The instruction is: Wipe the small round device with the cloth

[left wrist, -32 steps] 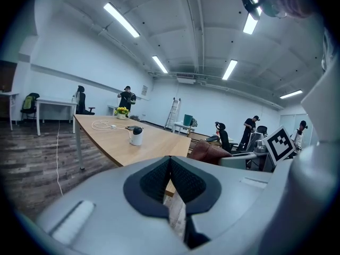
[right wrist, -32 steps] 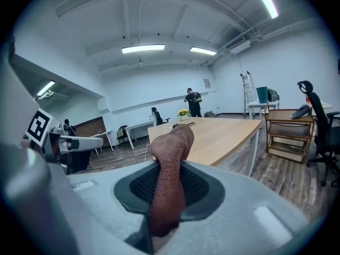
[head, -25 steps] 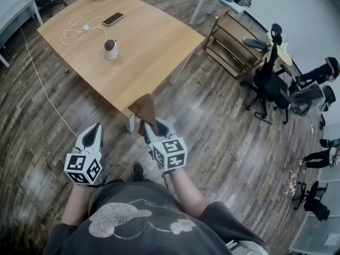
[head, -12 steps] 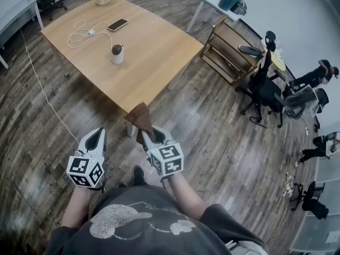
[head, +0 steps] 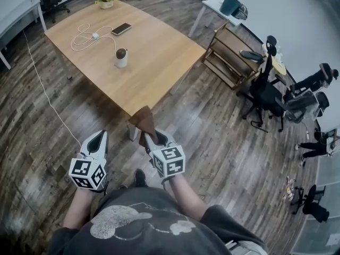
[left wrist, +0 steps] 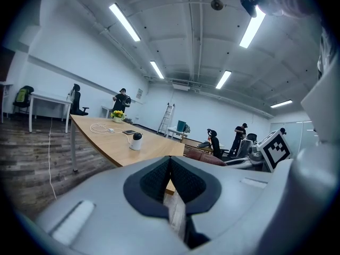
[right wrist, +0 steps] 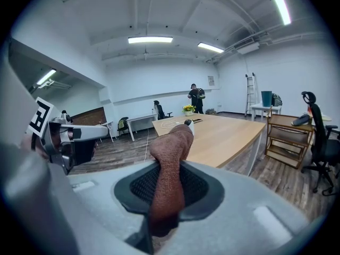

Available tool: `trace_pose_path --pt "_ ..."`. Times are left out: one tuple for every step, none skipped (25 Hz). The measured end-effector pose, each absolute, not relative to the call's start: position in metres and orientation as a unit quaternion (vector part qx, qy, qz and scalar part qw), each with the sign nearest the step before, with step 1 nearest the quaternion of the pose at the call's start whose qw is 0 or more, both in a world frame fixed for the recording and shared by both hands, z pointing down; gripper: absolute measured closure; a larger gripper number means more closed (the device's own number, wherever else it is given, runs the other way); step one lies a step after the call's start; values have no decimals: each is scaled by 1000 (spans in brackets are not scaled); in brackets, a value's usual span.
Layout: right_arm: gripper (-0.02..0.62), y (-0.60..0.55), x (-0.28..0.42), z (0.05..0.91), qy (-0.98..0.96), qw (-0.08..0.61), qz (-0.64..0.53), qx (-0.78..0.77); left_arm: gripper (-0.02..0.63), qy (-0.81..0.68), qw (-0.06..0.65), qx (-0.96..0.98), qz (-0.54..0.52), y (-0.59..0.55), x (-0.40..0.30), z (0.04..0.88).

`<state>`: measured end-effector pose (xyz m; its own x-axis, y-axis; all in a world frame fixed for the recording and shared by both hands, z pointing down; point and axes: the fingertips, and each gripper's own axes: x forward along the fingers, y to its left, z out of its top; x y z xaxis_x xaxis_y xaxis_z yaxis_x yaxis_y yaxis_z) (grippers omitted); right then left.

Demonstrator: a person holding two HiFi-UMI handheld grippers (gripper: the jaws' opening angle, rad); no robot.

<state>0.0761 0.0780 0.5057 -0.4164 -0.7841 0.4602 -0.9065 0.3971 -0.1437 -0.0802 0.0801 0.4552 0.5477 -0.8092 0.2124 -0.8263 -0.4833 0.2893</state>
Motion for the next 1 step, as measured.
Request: trace_pose_path --pt "525 77 76 506 -820 161 190 516 588 -476 181 861 24 79 -81 455"
